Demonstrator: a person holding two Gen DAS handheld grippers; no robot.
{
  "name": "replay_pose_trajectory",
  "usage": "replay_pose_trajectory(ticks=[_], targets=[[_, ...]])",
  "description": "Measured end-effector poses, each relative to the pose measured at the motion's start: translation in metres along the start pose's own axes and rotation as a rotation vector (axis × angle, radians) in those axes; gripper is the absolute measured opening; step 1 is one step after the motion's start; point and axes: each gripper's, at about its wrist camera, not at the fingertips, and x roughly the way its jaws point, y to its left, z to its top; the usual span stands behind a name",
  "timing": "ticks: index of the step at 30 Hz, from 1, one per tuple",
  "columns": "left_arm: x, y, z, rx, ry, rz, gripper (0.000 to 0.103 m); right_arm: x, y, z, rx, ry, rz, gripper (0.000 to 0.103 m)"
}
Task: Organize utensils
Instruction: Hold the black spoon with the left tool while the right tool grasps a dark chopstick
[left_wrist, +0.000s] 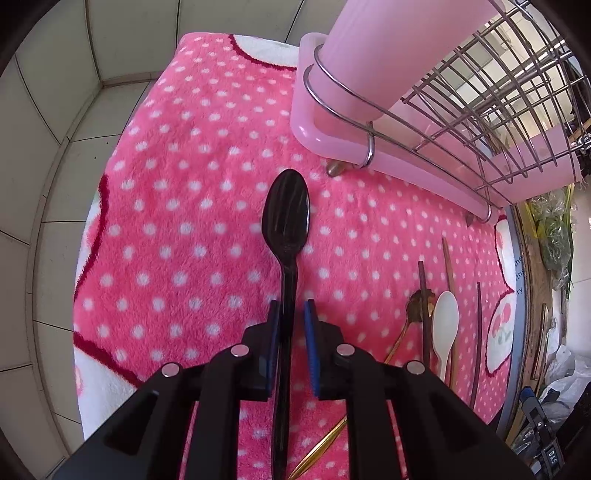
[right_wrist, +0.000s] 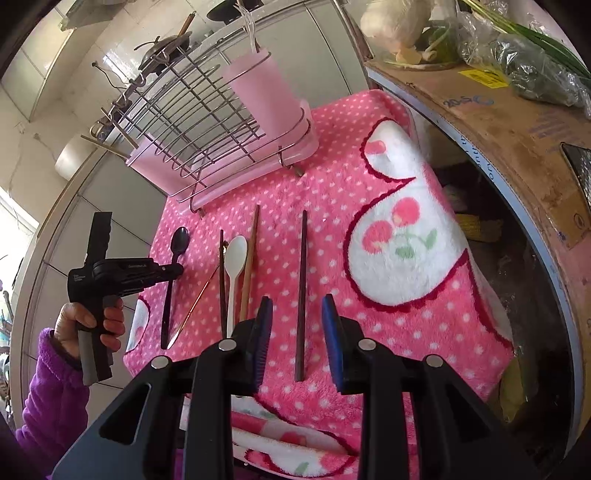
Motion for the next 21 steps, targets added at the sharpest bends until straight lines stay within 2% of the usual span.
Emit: replay_pose_trajectory(ticks=[7, 13, 17, 21], targets=[[-0.002, 0.008, -0.003, -0.025, 0.003, -0.029, 0.012, 0.022, 0.014, 0.022, -0.070, 0.028, -0.027, 0.028], [-0.002, -0.001, 0.003, 0.027, 0.065, 0.026, 0.012, 0.068, 0.019, 0.053, -0.097, 0.142, -0.043, 0.028], [-0.001, -0.008, 0.007, 0.060, 0.097, 0.063, 0.013, 0.097, 0.019, 0.066, -0.105, 0.197, -0.105, 0.028], [-0.002, -0.007, 0.013, 0.072, 0.119, 0.059, 0.014, 0.113, 0.021, 0.075, -0.131, 0.216, -0.165, 0.028]])
